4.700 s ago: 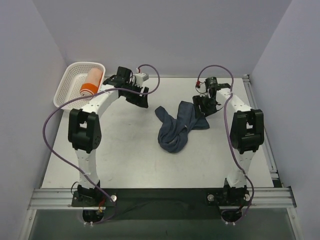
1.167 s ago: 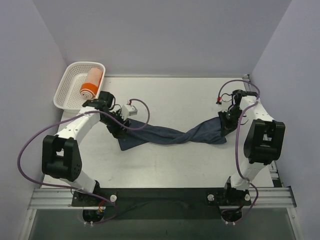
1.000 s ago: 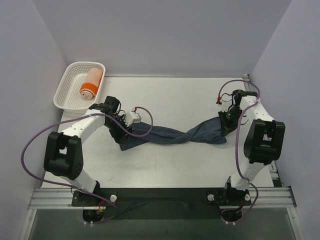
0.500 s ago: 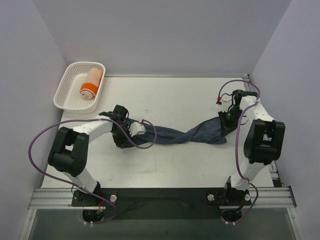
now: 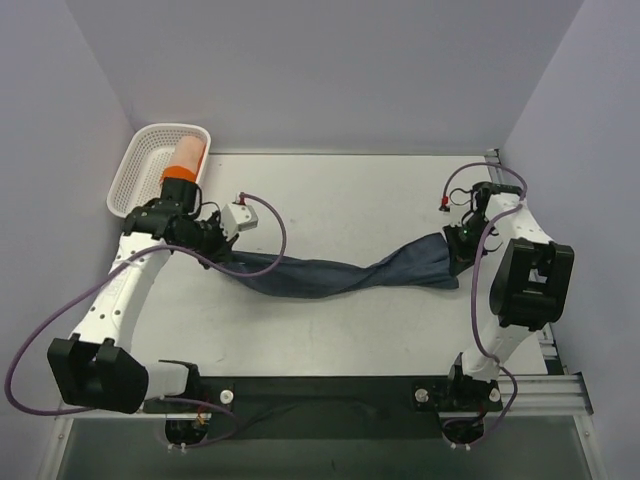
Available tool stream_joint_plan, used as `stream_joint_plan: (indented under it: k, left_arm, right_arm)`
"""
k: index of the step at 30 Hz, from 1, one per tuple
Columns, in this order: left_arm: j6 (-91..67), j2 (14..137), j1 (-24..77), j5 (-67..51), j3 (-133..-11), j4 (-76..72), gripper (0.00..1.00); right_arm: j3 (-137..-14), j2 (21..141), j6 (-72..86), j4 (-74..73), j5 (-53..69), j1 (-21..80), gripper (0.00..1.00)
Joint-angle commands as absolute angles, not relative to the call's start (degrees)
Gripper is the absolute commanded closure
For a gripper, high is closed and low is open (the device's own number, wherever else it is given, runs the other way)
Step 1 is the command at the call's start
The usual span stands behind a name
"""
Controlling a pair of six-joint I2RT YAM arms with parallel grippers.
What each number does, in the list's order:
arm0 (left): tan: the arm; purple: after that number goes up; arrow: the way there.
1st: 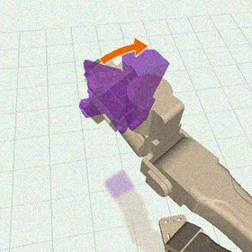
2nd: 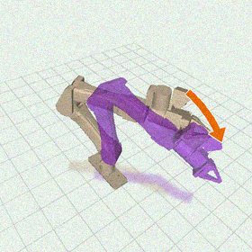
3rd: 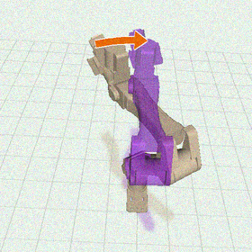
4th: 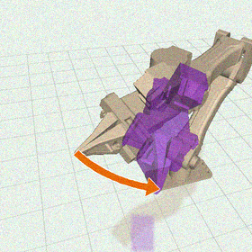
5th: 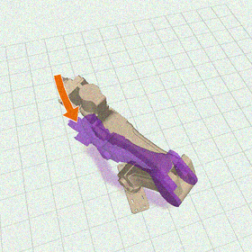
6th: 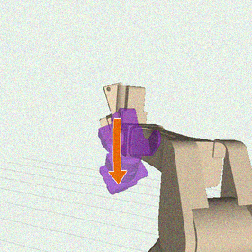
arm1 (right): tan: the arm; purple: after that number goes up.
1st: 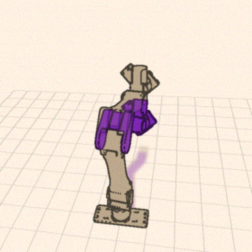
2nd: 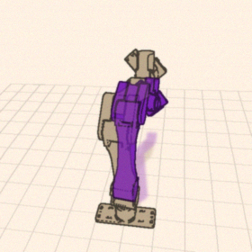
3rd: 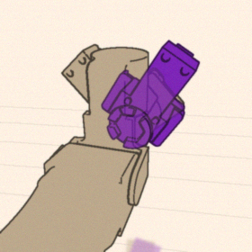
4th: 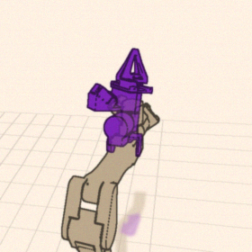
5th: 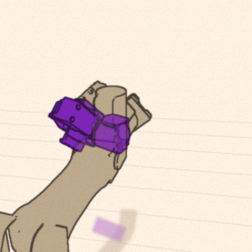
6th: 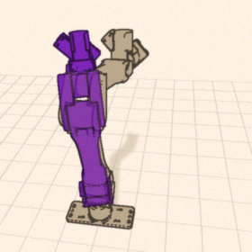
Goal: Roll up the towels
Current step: Flatten the towel
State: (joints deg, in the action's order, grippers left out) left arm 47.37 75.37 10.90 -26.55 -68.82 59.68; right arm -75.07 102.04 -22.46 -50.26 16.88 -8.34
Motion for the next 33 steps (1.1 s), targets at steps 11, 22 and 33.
stream_joint_plan:
  k: [11, 22, 33]
  left_arm:
    - [36.4, 84.8, -4.1, -36.7, -82.2, 61.3, 1.00]
    - [16.8, 105.6, -4.0, -30.0, -102.4, 44.6, 1.00]
    - [6.0, 128.9, -2.4, -31.8, -124.0, 42.6, 1.00]
  right_arm:
    - [-73.0, 94.7, -27.6, -54.8, 16.0, -9.8, 1.00]
    - [-72.3, 94.9, -29.5, -55.7, 15.1, -10.2, 1.00]
    - [-76.1, 97.3, -28.2, -56.9, 17.1, -10.4, 1.00]
